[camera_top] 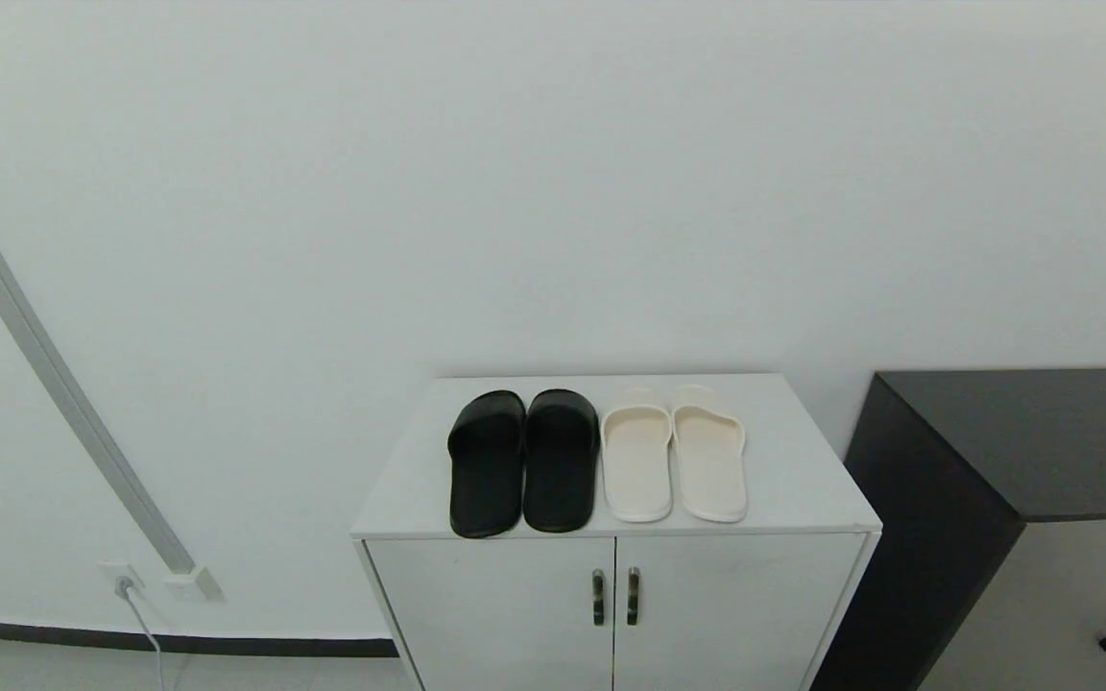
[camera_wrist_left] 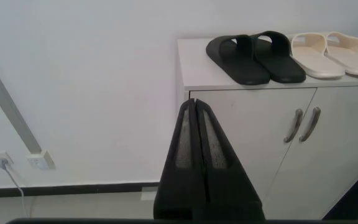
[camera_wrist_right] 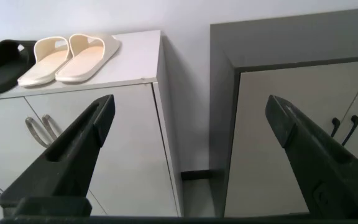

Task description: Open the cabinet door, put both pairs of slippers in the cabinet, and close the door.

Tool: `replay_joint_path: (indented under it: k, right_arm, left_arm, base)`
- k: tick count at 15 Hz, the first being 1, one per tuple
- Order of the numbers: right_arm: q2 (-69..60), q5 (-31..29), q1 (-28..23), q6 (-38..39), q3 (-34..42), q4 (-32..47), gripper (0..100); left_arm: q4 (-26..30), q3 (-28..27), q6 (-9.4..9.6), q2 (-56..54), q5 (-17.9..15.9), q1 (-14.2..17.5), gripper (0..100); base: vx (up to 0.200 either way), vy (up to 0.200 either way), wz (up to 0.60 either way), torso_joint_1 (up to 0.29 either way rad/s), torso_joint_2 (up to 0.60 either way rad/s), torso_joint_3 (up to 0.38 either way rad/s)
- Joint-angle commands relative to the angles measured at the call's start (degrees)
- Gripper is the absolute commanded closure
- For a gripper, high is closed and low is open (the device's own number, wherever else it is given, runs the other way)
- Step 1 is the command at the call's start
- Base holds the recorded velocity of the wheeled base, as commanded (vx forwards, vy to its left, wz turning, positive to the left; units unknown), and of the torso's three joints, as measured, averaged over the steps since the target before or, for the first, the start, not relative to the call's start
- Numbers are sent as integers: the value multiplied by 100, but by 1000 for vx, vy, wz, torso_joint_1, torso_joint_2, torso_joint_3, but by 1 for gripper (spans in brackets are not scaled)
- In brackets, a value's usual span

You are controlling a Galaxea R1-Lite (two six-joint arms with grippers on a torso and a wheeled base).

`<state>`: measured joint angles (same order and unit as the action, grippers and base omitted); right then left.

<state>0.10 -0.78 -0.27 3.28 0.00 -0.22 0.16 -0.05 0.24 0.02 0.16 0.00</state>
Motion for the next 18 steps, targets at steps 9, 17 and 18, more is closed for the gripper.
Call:
replay_joint_path:
  k: [9, 17, 18]
  right_arm:
    - [553, 16, 141, 349, -1099, 479, 0]
    - [2899, 491, 422, 287, -1107, -356, 0]
    - [3559, 544, 493, 287, -1116, -848, 0]
  left_arm:
    - [2, -4, -51, 6, 11, 0, 100]
    - [2, -4, -68, 6, 2, 0, 100]
    - [2, -4, -60, 6, 2, 0, 100]
  base:
    - [0, 0, 0, 0, 0, 0]
    - [0, 0, 0, 0, 0, 0]
    - [0, 0, 0, 0, 0, 0]
